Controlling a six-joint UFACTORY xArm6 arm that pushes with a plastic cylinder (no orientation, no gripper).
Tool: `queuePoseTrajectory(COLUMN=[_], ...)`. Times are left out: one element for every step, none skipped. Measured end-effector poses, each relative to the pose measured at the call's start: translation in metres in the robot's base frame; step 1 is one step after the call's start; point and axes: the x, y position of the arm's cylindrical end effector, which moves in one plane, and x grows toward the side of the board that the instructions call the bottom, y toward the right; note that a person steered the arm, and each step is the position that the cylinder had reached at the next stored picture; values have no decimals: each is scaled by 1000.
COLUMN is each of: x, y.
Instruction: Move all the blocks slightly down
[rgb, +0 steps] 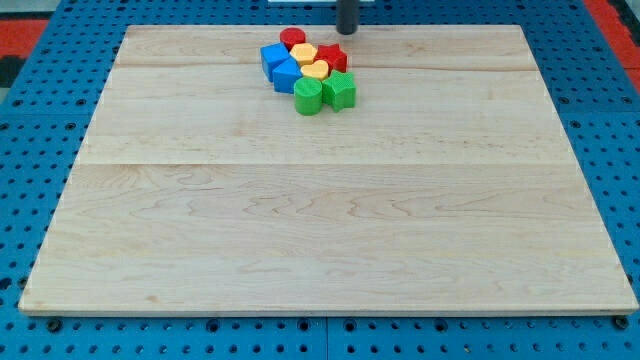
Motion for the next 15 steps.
queuePoseTrajectory(x=[0, 0, 1, 41, 52, 32, 34, 50, 50, 49, 49, 51, 49, 77, 98], y=[-15, -39, -58, -58, -51, -3, 63, 68, 68, 67, 67, 69, 90, 104, 73])
